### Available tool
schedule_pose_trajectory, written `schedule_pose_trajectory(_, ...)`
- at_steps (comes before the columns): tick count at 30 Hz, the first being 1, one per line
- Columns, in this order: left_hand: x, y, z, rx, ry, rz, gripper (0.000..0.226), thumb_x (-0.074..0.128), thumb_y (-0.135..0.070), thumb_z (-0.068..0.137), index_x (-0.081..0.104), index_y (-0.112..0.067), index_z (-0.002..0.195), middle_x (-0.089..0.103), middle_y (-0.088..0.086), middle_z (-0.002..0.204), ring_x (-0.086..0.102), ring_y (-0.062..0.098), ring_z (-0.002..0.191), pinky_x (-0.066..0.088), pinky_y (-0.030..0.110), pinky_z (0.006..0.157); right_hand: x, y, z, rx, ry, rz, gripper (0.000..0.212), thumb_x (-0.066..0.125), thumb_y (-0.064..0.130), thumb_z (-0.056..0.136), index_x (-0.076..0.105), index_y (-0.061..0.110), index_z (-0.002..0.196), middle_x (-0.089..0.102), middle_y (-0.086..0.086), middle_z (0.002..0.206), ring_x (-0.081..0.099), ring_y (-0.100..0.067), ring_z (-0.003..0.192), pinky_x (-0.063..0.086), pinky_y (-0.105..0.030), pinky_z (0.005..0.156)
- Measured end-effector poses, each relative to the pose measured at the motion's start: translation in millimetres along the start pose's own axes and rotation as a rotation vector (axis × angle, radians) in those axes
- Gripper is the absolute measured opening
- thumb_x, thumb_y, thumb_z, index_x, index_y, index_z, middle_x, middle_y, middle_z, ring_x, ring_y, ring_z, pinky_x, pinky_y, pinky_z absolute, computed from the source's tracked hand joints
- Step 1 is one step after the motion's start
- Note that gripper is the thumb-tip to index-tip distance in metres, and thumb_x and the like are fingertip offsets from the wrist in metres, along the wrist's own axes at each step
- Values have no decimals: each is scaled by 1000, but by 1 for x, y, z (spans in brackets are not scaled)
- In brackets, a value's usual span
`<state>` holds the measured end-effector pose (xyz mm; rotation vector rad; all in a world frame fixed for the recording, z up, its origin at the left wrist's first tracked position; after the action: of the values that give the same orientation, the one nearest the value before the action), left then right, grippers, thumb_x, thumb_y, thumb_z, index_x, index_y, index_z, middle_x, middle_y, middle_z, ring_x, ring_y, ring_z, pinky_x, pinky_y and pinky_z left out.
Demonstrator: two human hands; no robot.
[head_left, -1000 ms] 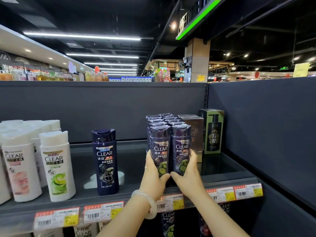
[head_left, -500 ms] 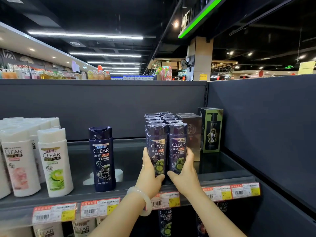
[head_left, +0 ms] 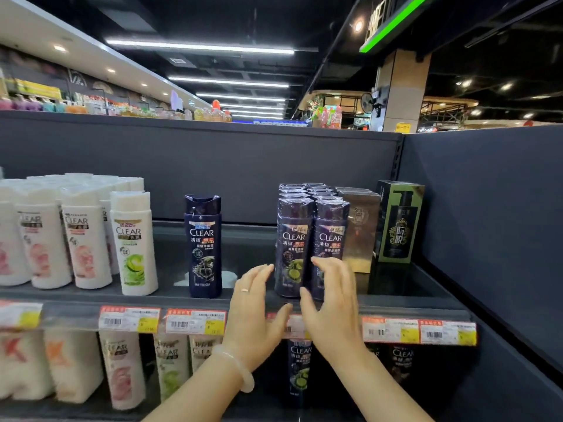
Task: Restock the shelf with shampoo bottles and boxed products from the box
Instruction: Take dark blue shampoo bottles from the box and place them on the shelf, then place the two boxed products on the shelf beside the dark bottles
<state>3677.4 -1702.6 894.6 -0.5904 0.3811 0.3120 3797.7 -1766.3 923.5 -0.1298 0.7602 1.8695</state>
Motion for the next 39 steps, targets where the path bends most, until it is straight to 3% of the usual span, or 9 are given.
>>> schedule_pose_trajectory(2,-9,12,-26,81,-8,166,62,77,-19,70,50,-8,125,54,7,123,42,13,117,32,26,104,11,10,-16,-78,128,-3,43,64,6,79,53,11,120,50,-2,118,45,-12,111,33,-21,98)
schedule_pose_trajectory(5,-31,41,-75,70,54,312,64,80,-17,63,51,-5,119,59,16,116,45,19,111,36,28,99,39,22,-50,-157,348,12,34,61,9,81,57,10,115,53,-4,115,49,-18,109,36,-22,96)
schedule_pose_trajectory(9,-70,78,-141,-127,209,469,73,86,-20,52,55,-4,116,63,16,111,55,23,105,55,38,82,92,36,-105,-180,747,26,43,55,21,87,46,16,129,39,-1,134,36,-19,126,28,-25,106)
schedule_pose_trajectory(11,-88,95,-170,-266,348,558,81,84,-28,56,53,0,124,56,20,124,57,34,112,51,43,89,120,43,-132,-173,905,2,55,54,26,88,32,19,138,26,2,146,24,-21,135,22,-28,112)
schedule_pose_trajectory(14,-119,125,-211,-548,504,689,97,56,-53,77,6,-10,148,5,7,156,5,25,144,9,36,118,159,60,-166,-155,1111,-37,76,55,29,87,11,21,148,2,-1,157,2,-21,145,9,-33,118)
schedule_pose_trajectory(18,-169,156,-253,-824,610,760,113,52,-65,71,-21,-21,144,-22,0,154,-24,23,141,-10,43,115,209,95,-200,-241,1326,-136,94,58,42,85,-8,24,149,-22,-3,156,-23,-24,143,-7,-42,117)
schedule_pose_trajectory(22,-234,178,-292,-1002,641,829,111,51,-65,72,-24,-24,143,-24,5,154,-27,27,139,-8,50,114,251,149,-232,-384,1443,-174,109,64,46,80,-18,24,146,-26,-6,154,-26,-28,141,-11,-47,114)
schedule_pose_trajectory(29,-352,214,-373,-1182,642,883,109,53,-65,75,-20,-24,145,-23,8,154,-21,30,141,-3,50,115,320,255,-291,-507,1606,-147,113,68,49,77,-15,21,148,-25,-9,154,-22,-30,142,-6,-45,117)
schedule_pose_trajectory(39,-447,281,-468,-1377,574,853,106,58,-57,73,-10,-23,147,-15,10,156,-17,31,142,3,50,115,412,354,-364,-602,1634,-135,109,66,48,80,-14,21,148,-20,-10,156,-20,-28,143,-5,-44,116)
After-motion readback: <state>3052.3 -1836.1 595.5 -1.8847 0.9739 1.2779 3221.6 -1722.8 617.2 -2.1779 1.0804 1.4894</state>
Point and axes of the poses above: each hand's wrist, its own z-axis towards the middle knuckle, its own x-axis out of the palm, y = z × x, the point moved 3 cm from there along z, towards the middle knuckle
